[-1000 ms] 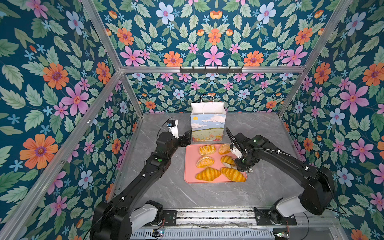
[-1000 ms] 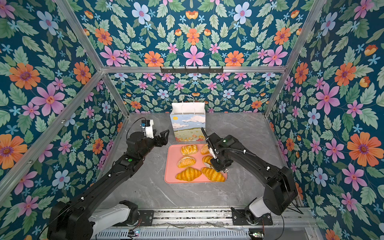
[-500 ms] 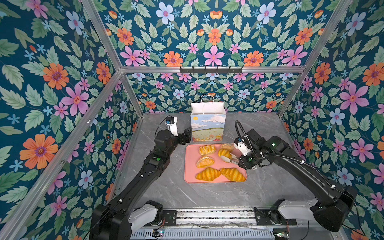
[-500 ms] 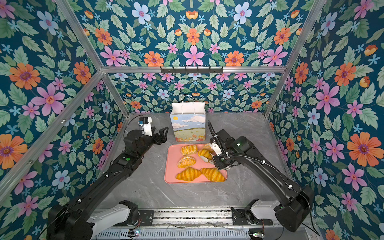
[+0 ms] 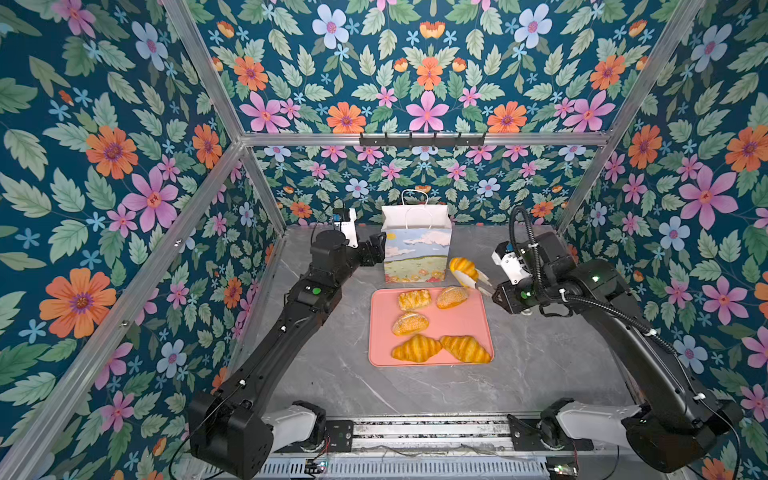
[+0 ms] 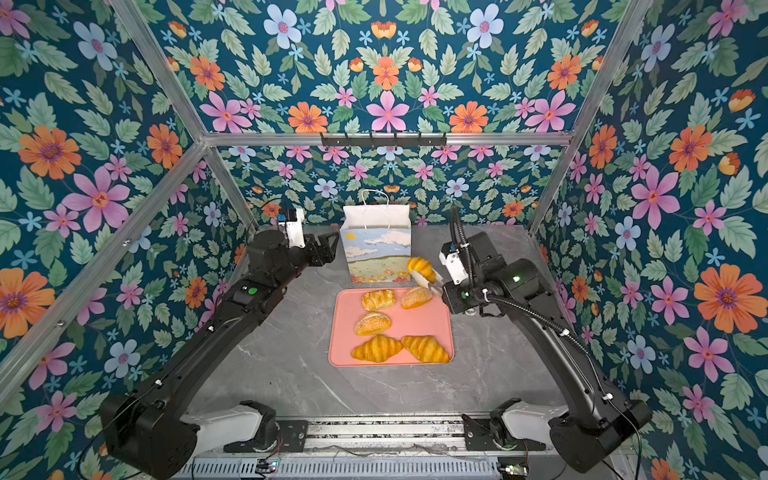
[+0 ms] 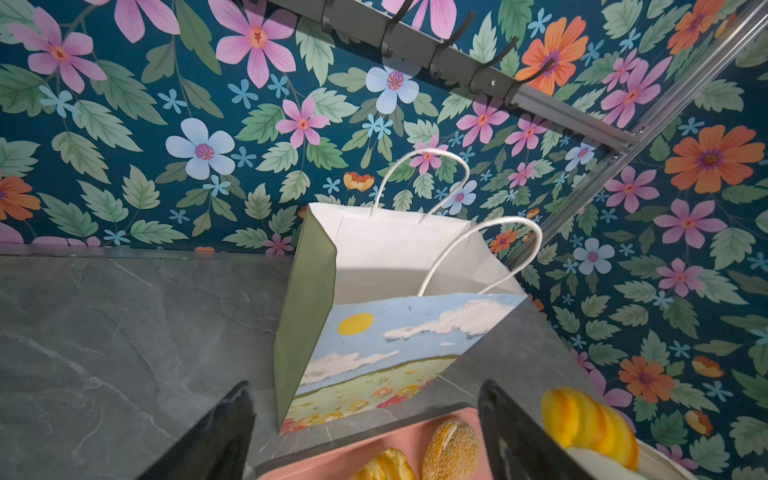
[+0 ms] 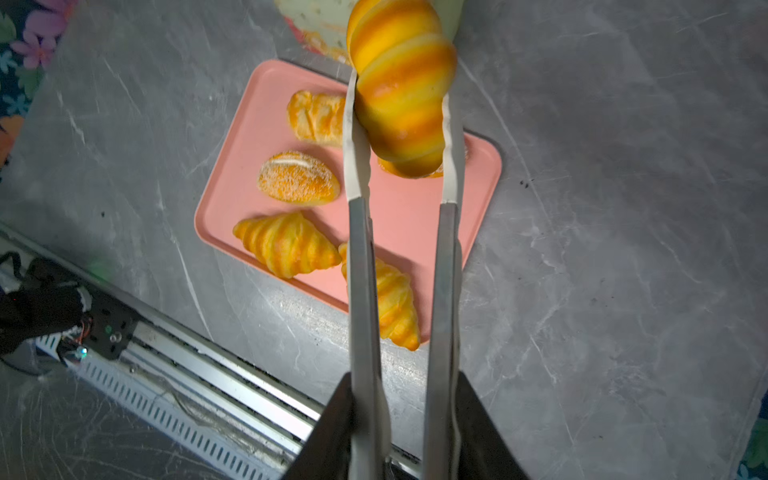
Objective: Place the fake bread into the paper bag
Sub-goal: 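Lift the croissant with the tongs and carry it toward the paper bag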
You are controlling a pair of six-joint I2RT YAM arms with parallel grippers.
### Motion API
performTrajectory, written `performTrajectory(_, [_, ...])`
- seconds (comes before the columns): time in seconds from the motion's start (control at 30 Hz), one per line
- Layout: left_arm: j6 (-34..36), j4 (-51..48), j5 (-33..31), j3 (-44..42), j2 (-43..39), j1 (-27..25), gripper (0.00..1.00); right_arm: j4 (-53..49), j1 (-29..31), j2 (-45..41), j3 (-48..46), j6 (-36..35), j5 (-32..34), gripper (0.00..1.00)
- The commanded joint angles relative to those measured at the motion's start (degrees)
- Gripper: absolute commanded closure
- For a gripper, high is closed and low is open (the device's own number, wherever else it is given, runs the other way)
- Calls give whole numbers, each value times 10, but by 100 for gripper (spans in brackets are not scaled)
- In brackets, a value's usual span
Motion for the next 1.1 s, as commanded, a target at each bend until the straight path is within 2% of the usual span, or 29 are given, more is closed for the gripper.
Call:
performTrajectory(0.0, [-33, -56, -18, 42, 22, 8, 15, 11, -36, -2, 35, -23, -26, 66])
performTrajectory(0.13, [-56, -71, -18, 86, 59, 16, 17, 43, -80, 3, 63, -34, -44, 66])
performTrajectory(0.3, [-59, -144, -20, 182, 135, 23, 21, 76, -121, 31, 89, -40, -77, 66])
performTrajectory(0.4, [-47, -192, -5, 244, 186, 25, 27, 81, -126, 59, 119, -49, -80, 65])
performTrajectory(0.67, [-12, -312, 14, 392, 302, 25, 33, 89, -126, 128, 208, -80, -111, 65])
performTrajectory(1.07, [41, -347, 51, 467, 367, 25, 36, 121, -126, 214, 305, -160, -172, 65])
